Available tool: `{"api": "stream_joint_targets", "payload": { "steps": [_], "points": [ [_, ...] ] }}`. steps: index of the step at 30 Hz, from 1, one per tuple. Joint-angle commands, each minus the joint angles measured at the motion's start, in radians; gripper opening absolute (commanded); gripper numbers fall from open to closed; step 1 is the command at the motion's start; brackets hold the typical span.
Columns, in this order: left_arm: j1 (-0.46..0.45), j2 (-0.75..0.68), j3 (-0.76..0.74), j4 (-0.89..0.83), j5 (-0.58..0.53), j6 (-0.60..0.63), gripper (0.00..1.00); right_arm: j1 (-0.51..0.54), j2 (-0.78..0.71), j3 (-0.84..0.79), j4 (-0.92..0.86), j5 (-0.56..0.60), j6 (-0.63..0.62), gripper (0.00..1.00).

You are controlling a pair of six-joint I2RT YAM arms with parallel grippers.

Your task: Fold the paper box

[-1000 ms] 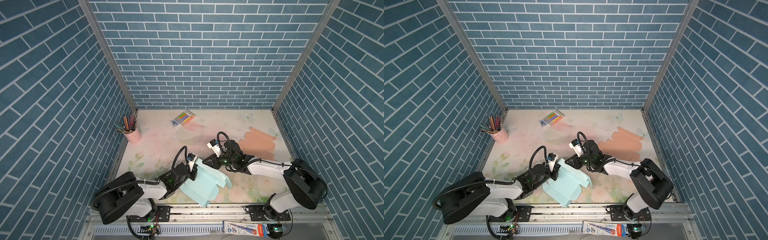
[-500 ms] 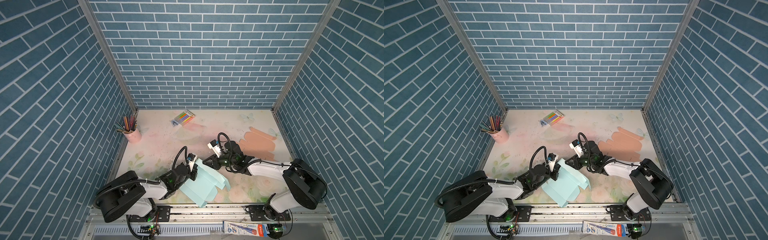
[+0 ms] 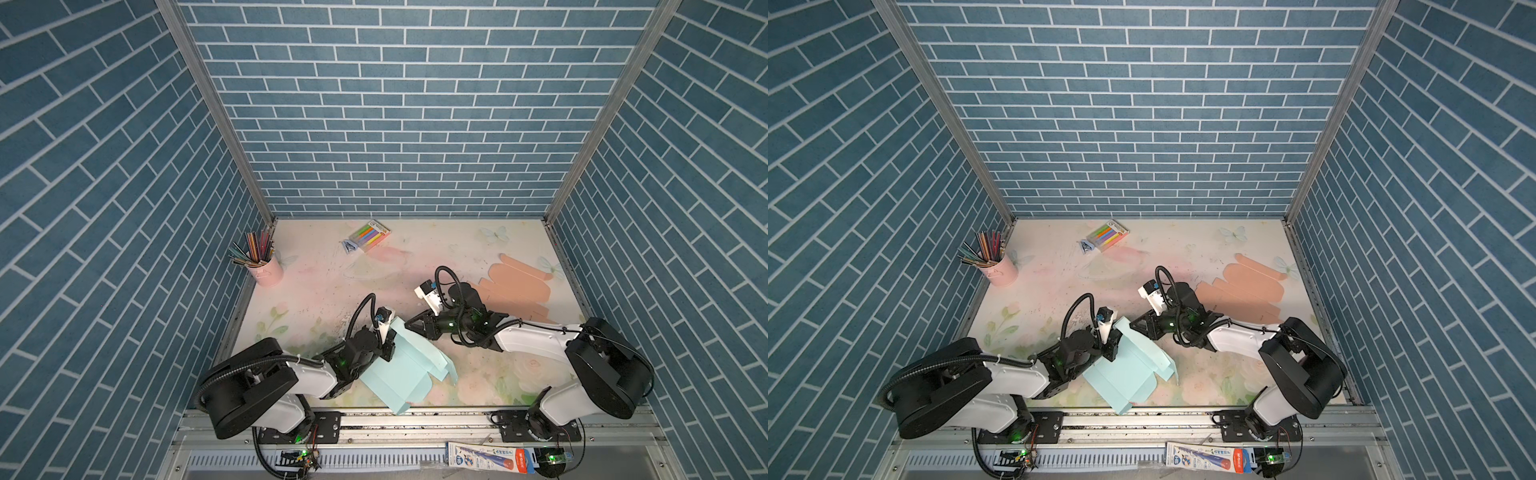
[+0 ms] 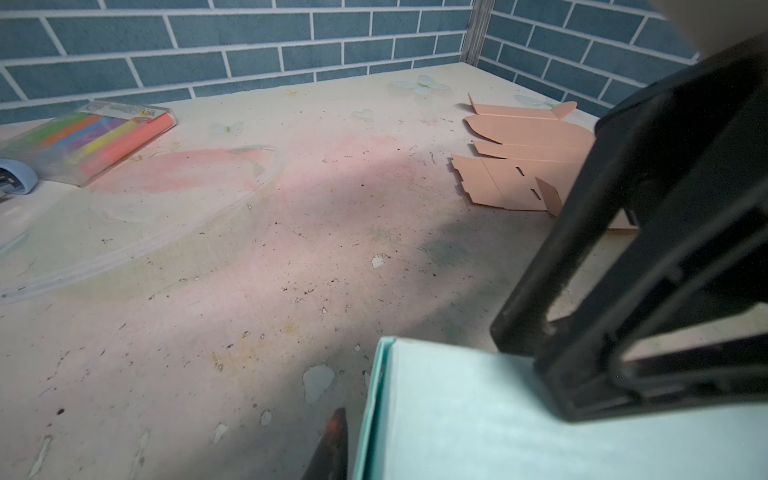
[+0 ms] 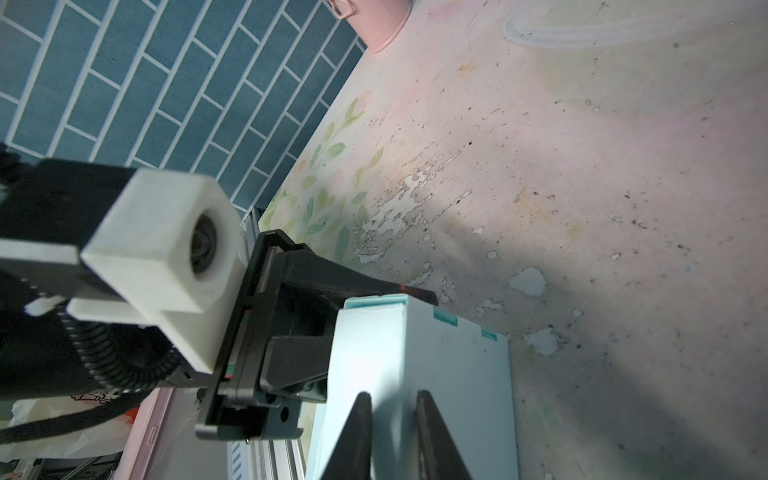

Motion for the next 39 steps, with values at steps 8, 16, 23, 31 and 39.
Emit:
{"api": "stream_joint_targets", "payload": {
  "steps": [8, 16, 23, 31, 39],
  "points": [
    [-0.003, 0.129, 0.005, 0.104, -0.023, 0.003, 0.17, 0.01, 0.022, 0.003, -0.044, -0.005, 0.01, 0.19],
    [-0.003, 0.212, 0.017, 0.161, -0.029, -0.006, 0.07, 0.012, 0.022, -0.017, -0.011, -0.007, 0.034, 0.18],
    [-0.004, 0.243, 0.012, 0.18, -0.026, -0.013, 0.14, 0.013, 0.006, -0.046, 0.031, -0.013, 0.068, 0.18],
    [-0.012, 0.278, 0.009, 0.209, -0.044, -0.011, 0.14, 0.022, 0.011, -0.056, 0.051, 0.0, 0.08, 0.18],
    [-0.014, 0.272, 0.005, 0.222, -0.047, -0.019, 0.04, 0.026, 0.009, -0.068, 0.053, 0.026, 0.088, 0.17]
  ]
}}
